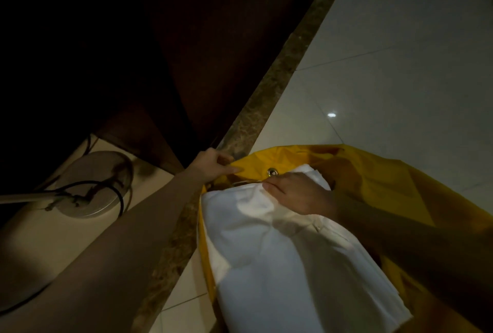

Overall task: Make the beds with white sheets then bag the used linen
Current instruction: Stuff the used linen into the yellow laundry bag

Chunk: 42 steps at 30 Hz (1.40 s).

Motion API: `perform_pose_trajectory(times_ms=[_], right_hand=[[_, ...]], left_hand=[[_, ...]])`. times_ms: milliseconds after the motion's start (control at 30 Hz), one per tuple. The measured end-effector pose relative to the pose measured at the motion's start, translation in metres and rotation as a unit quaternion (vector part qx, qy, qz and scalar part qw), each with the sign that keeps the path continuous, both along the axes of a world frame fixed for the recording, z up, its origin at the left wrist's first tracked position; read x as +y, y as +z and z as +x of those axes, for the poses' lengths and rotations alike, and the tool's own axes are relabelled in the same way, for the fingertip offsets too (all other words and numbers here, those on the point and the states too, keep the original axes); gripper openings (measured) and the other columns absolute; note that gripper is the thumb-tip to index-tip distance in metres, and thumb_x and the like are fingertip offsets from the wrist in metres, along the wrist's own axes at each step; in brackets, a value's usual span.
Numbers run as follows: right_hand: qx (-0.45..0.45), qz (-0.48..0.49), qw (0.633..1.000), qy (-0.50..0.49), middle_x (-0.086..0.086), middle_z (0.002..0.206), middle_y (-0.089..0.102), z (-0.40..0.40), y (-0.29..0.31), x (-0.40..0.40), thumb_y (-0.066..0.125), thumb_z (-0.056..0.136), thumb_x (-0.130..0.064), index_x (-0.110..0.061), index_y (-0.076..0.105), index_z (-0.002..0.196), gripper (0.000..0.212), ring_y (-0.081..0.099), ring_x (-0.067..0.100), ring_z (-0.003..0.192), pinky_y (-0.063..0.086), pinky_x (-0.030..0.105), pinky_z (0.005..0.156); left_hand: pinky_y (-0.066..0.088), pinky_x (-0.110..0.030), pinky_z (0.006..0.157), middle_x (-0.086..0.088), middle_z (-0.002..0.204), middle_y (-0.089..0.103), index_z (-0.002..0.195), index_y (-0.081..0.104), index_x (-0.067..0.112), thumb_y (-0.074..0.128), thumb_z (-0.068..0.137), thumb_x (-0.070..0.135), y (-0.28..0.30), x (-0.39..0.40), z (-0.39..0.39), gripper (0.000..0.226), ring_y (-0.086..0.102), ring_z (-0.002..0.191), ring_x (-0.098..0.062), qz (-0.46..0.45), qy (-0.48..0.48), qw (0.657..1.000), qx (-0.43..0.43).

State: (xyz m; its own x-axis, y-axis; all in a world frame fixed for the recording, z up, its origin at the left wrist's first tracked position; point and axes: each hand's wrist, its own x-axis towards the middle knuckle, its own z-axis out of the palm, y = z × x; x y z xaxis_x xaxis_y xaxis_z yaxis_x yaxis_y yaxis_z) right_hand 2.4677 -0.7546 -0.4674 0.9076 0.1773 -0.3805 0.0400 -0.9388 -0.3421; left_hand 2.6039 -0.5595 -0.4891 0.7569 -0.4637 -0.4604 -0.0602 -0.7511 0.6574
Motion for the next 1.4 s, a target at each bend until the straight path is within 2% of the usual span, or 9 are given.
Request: perform_pose_trajectory(times_ms=[200, 333, 500, 600, 700, 1000, 1167, 1267, 1400], right_hand=[[-0.017, -0.005, 0.997, -0.072, 0.006, 0.128, 0.061, 0.007, 0.033, -0.053, 0.047, 0.099, -0.041, -0.021, 0.061, 0.126, 0.036, 0.056, 0.024, 0.117, 0.04, 0.031, 0.098], [0.025, -0.093, 0.99, -0.099, 0.009, 0.125, 0.057, 0.004, 0.046, -0.092, 0.061, 0.09, -0.043, -0.018, 0.06, 0.123, 0.041, 0.052, 0.028, 0.119, 0.037, 0.041, 0.104], [-0.01, -0.134, 0.974, -0.183, 0.016, 0.131, 0.046, -0.003, 0.041, -0.117, 0.063, 0.09, -0.03, -0.009, 0.05, 0.132, 0.049, 0.047, 0.034, 0.12, 0.044, 0.047, 0.096], [-0.022, -0.1, 0.96, -0.26, 0.019, 0.118, 0.056, 0.003, 0.031, -0.119, 0.064, 0.09, -0.024, -0.002, 0.052, 0.122, 0.04, 0.055, 0.033, 0.106, 0.049, 0.043, 0.09], [-0.034, -0.072, 0.955, -0.285, 0.016, 0.103, 0.058, 0.01, 0.024, -0.117, 0.067, 0.088, -0.022, 0.003, 0.053, 0.111, 0.036, 0.059, 0.032, 0.098, 0.046, 0.036, 0.078], [-0.073, -0.029, 0.959, -0.273, 0.019, 0.102, 0.067, 0.023, 0.02, -0.136, 0.071, 0.086, -0.015, 0.003, 0.07, 0.099, 0.022, 0.063, 0.032, 0.098, 0.048, 0.032, 0.08], [-0.096, 0.086, 0.924, -0.359, 0.016, 0.096, 0.07, 0.02, 0.023, -0.157, 0.07, 0.086, -0.014, 0.001, 0.073, 0.093, 0.017, 0.064, 0.025, 0.087, 0.05, 0.024, 0.07], [-0.085, 0.137, 0.915, -0.371, 0.013, 0.089, 0.066, 0.017, 0.024, -0.155, 0.068, 0.087, -0.012, 0.002, 0.072, 0.093, 0.016, 0.058, 0.019, 0.081, 0.042, 0.014, 0.059], [-0.086, 0.193, 0.902, -0.377, 0.001, 0.072, 0.06, 0.015, 0.025, -0.155, 0.068, 0.087, -0.011, -0.005, 0.07, 0.086, 0.006, 0.054, 0.012, 0.065, 0.041, 0.012, 0.05]], left_hand=[[0.047, -0.021, 0.09, -0.001, 0.11, 0.068, 0.116, 0.068, 0.007, 0.078, 0.079, 0.027, 0.012, -0.058, -0.021, 0.043, 0.062, 0.105, -0.013, -0.145, 0.043, 0.988, -0.008], [0.046, -0.027, 0.08, -0.005, 0.097, 0.071, 0.103, 0.074, 0.008, 0.066, 0.09, 0.03, 0.016, -0.108, -0.053, 0.027, 0.062, 0.091, -0.011, -0.174, -0.06, 0.981, 0.064], [0.028, -0.023, 0.11, 0.006, 0.147, 0.044, 0.142, 0.048, 0.024, 0.046, 0.097, 0.05, 0.014, -0.117, -0.077, 0.052, 0.039, 0.135, -0.012, -0.064, -0.135, 0.981, 0.122], [0.02, -0.029, 0.119, 0.014, 0.153, 0.032, 0.146, 0.039, 0.034, 0.041, 0.092, 0.065, 0.008, -0.113, -0.081, 0.062, 0.03, 0.141, -0.009, -0.051, -0.124, 0.982, 0.136], [0.023, -0.037, 0.119, 0.021, 0.151, 0.035, 0.141, 0.042, 0.045, 0.043, 0.066, 0.093, 0.001, -0.114, -0.08, 0.09, 0.035, 0.139, -0.007, -0.08, -0.089, 0.976, 0.183], [0.03, -0.04, 0.115, 0.012, 0.151, 0.038, 0.142, 0.041, 0.045, 0.036, 0.051, 0.102, 0.005, -0.111, -0.08, 0.108, 0.042, 0.135, -0.015, -0.059, -0.073, 0.979, 0.184], [0.027, -0.04, 0.117, 0.007, 0.152, 0.037, 0.146, 0.039, 0.034, 0.037, 0.079, 0.083, 0.002, -0.109, -0.075, 0.083, 0.039, 0.137, -0.017, -0.063, -0.055, 0.981, 0.177], [0.033, -0.037, 0.113, 0.004, 0.147, 0.046, 0.143, 0.046, 0.03, 0.043, 0.064, 0.092, -0.002, -0.109, -0.068, 0.1, 0.049, 0.129, -0.015, -0.085, -0.013, 0.978, 0.19], [0.041, -0.034, 0.102, -0.003, 0.137, 0.055, 0.139, 0.052, 0.024, 0.039, 0.087, 0.073, -0.009, -0.117, -0.059, 0.073, 0.056, 0.119, -0.024, -0.074, -0.004, 0.976, 0.205]])
